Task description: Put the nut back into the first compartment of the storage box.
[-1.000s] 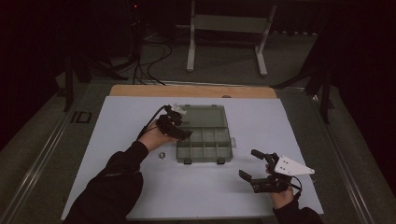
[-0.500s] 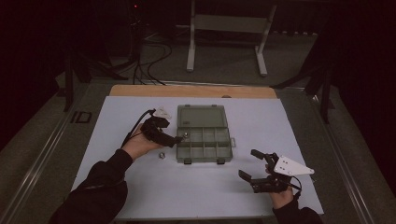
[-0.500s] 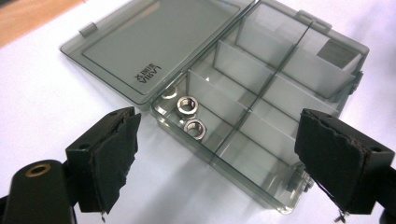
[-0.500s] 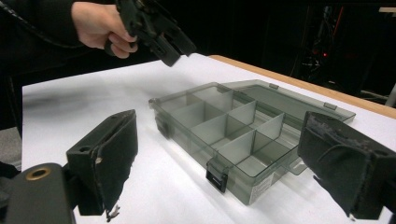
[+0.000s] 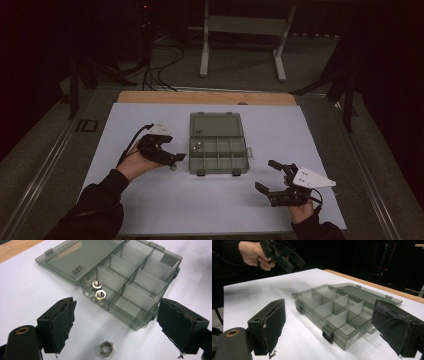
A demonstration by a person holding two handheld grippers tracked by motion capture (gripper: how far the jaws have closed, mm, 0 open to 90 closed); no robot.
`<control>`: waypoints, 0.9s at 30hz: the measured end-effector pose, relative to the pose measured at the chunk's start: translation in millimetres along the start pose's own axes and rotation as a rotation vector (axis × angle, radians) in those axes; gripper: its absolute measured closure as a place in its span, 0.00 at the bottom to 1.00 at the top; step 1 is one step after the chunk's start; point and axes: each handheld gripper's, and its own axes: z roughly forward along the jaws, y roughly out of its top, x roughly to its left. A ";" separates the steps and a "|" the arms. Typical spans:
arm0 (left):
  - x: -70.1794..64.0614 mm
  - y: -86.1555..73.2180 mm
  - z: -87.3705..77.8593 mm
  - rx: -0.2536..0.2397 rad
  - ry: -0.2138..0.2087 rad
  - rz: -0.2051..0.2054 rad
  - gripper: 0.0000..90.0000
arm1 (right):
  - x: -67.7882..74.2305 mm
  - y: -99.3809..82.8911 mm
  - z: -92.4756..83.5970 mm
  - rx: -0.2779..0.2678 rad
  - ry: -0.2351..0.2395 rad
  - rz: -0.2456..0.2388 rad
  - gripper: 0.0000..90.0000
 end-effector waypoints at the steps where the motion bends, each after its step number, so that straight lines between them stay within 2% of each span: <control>1: -0.1 -3.1 0.1 0.005 0.002 0.003 0.19 | 0.0 0.0 0.1 0.000 0.000 0.000 0.14; 7: 0.7 -24.3 6.4 0.025 -0.024 0.010 0.25 | 0.0 0.1 0.4 0.002 0.001 -0.001 0.14; 10: 2.2 -31.2 10.6 0.043 -0.029 0.005 0.33 | 0.1 0.3 0.5 0.003 0.001 -0.002 0.14; 19: 5.4 -42.9 27.3 0.128 0.010 0.006 0.47 | 0.1 0.3 0.7 0.003 0.002 -0.003 0.14; 23: 6.5 -45.5 33.5 0.162 0.018 0.024 0.48 | 0.3 0.4 0.5 0.003 0.003 -0.002 0.14; 27: 6.5 -46.2 38.0 0.177 0.022 0.037 0.53 | 0.0 0.3 0.6 0.002 0.003 -0.002 0.14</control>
